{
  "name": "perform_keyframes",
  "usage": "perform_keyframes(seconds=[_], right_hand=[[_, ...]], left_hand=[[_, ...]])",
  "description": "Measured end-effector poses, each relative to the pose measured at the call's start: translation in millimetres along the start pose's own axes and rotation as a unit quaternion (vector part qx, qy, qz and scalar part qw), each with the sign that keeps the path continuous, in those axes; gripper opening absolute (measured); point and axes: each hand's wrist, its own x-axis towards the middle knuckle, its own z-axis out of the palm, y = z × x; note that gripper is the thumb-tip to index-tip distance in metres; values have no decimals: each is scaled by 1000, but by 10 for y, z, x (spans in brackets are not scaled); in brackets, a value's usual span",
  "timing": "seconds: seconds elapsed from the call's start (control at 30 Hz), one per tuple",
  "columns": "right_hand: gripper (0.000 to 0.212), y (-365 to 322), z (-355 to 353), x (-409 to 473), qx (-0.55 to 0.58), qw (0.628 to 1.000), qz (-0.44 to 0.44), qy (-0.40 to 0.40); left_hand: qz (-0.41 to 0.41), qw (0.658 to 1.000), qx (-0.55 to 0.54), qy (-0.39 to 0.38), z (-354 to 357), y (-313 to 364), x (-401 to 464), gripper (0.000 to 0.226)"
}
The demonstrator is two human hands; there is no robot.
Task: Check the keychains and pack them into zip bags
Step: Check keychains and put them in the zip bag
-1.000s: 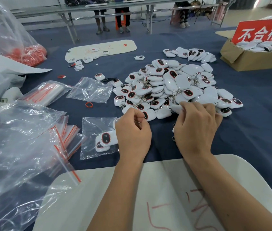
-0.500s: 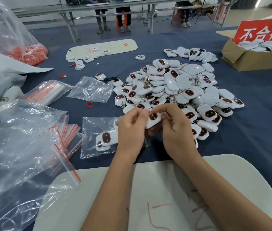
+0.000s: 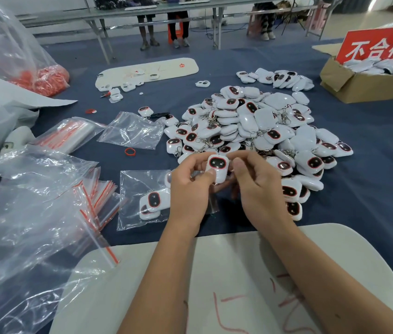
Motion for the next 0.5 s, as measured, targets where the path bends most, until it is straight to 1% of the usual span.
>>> perform_keyframes(seconds=[0.03,0.1,0.23,0.33,0.5], right_hand=[[17,-4,6,-5,27,999,15,-31],[15,-1,0,5,57,997,30,-53],[14,27,-28,31,78,996,13,-31],[17,33,-22,32,84,996,3,-36],[15,46,-17,33,74,996,-1,-55]], left_hand=[[0,1000,-1,2,-4,5,-4,26],[10,1000,21,5,-10,7,-7,23],[43,994,101,-14,11,-5,-18,17],[44,992,114,-2,20,-9,-2,9],[29,993,112,-9,-38,-6,9,8]])
